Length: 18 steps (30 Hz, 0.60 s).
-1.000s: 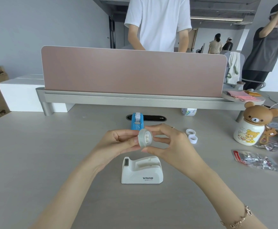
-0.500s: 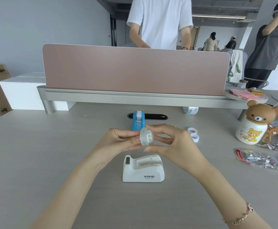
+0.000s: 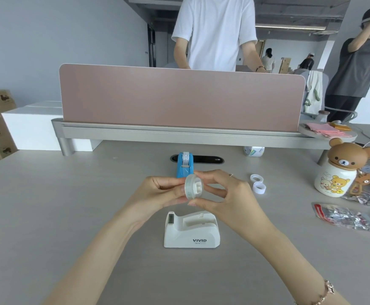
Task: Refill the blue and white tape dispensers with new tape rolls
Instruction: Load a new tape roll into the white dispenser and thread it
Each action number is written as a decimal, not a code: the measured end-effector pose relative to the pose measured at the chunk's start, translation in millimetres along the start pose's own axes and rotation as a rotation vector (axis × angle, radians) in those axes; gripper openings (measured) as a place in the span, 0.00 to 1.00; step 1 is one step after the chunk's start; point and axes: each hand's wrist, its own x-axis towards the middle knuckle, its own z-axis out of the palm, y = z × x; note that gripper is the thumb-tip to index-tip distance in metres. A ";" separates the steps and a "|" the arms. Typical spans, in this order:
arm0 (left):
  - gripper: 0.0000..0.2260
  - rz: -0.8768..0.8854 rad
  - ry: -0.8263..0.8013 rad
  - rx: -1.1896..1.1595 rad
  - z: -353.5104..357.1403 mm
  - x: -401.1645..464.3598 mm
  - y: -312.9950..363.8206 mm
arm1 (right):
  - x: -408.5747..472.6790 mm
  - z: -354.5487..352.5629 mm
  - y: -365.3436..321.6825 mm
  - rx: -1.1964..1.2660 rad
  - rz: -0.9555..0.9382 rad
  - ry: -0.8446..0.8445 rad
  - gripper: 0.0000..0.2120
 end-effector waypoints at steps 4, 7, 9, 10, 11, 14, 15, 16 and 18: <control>0.14 -0.004 0.013 0.052 3.9 -0.2 3.7 | 1.3 2.8 9.4 -0.221 -0.077 0.082 0.21; 0.13 0.017 0.097 0.084 6.4 -0.8 7.1 | 1.8 2.2 14.2 -0.300 -0.107 0.122 0.22; 0.10 0.039 0.115 0.114 8.0 -1.2 8.3 | 1.6 3.0 16.3 -0.319 -0.122 0.119 0.22; 0.08 0.053 0.121 0.146 7.9 -0.9 7.3 | 1.5 3.7 17.0 -0.323 -0.135 0.115 0.22; 0.08 0.067 0.133 0.188 8.1 -0.2 6.5 | 1.3 4.2 17.9 -0.333 -0.156 0.113 0.22; 0.07 0.090 0.172 0.258 7.2 1.5 3.8 | 1.2 3.9 17.2 -0.355 -0.210 0.112 0.23; 0.07 0.093 0.180 0.255 6.6 1.4 3.3 | 1.2 3.0 16.4 -0.353 -0.221 0.109 0.24; 0.07 0.098 0.188 0.253 5.5 1.7 2.7 | 1.5 1.9 15.2 -0.345 -0.232 0.110 0.25; 0.07 0.105 0.194 0.248 2.9 1.8 2.5 | 1.6 -0.7 13.1 -0.295 -0.235 0.122 0.24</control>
